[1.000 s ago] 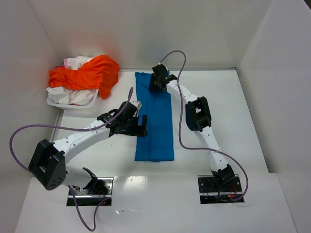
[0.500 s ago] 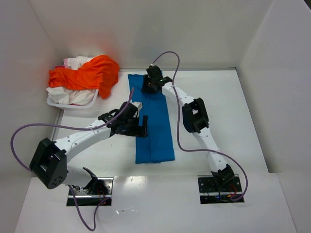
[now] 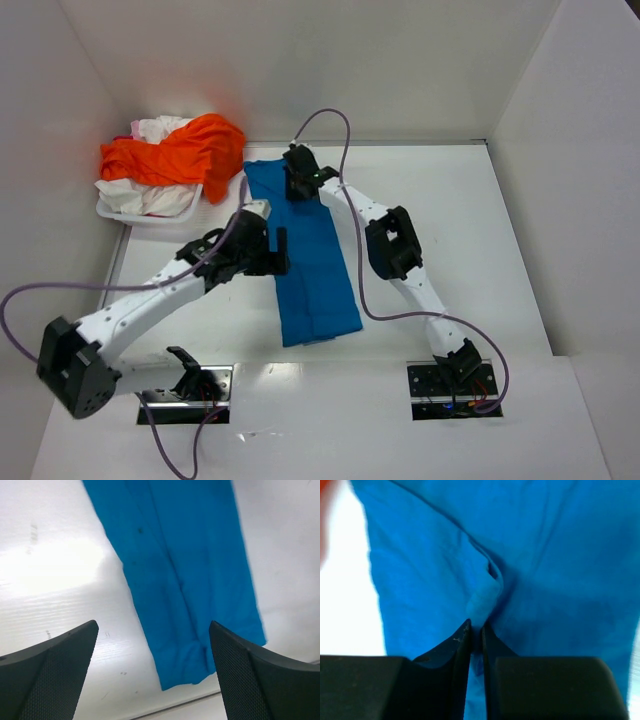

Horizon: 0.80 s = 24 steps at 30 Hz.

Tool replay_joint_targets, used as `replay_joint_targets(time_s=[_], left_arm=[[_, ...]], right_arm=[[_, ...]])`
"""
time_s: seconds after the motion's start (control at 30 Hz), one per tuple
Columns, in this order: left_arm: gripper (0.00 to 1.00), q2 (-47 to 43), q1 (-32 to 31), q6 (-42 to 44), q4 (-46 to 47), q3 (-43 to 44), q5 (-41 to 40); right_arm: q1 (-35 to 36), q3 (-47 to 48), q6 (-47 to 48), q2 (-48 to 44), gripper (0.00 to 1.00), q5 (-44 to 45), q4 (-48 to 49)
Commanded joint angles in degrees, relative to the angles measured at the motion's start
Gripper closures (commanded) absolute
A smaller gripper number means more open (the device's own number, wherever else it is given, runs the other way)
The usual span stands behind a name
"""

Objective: Fold and stack the t-shirts
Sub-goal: Rotate the tshirt 90 degrees

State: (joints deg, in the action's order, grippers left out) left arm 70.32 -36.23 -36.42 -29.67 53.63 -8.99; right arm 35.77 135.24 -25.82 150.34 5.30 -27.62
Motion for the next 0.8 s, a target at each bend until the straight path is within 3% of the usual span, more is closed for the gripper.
replay_joint_targets(time_s=[0.0, 0.17, 0.4, 0.77], left_arm=[[0.01, -9.58, 0.72, -5.49, -0.48, 0.34, -10.93], [0.01, -15.82, 5.71, -6.99, -1.27, 0.34, -12.63], [0.01, -15.31, 8.72, -5.94, -0.74, -0.19, -7.45], [0.01, -16.45, 9.25, -4.80, -0.12, -1.33, -6.74]], right_arm=[[0.35, -3.13, 5.25, -5.66, 0.80, 4.89, 1.86], [0.88, -11.73, 7.10, -9.45, 0.69, 1.74, 8.01], [4.13, -15.44, 13.78, -11.74, 0.41, -0.47, 14.26], [4.66, -9.39, 8.52, -7.61, 0.41, -7.84, 15.31]])
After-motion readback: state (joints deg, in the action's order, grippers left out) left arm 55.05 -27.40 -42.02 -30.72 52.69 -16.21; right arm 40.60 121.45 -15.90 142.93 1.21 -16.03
